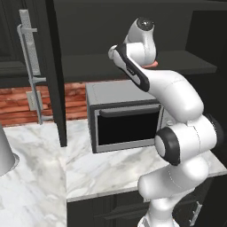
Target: Pick up the bar soap and sponge from the sink, and place them back in the cabinet, and close the cabinet doors.
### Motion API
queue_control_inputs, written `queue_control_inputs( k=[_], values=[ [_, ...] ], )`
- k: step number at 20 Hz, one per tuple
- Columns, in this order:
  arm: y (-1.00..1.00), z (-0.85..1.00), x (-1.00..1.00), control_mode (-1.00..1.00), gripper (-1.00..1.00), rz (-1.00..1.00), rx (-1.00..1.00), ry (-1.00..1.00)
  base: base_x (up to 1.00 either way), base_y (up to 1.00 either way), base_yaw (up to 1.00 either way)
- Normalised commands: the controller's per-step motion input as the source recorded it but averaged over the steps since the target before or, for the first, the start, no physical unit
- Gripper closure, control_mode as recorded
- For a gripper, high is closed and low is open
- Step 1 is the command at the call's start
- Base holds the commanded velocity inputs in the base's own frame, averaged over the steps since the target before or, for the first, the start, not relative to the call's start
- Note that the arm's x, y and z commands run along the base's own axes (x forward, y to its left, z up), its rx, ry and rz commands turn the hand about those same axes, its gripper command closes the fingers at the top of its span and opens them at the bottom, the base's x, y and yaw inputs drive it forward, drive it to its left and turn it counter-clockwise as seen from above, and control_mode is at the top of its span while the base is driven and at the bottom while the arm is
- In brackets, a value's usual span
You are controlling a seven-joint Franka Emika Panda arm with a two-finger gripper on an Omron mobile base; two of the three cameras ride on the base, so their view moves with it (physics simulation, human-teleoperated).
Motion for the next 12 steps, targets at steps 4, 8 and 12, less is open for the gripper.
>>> queue_control_inputs(
  k=[4,8,12],
  values=[
    [0.00,-0.36,0.14,-1.00,1.00,0.00,0.00,-0.08,0.00,0.00,0.00],
    [0.00,-0.44,0.14,-1.00,1.00,0.00,0.00,-0.11,0.00,0.00,0.00],
    [0.00,-0.41,0.18,-1.00,1.00,0.00,0.00,-0.10,0.00,0.00,0.00]
  ],
)
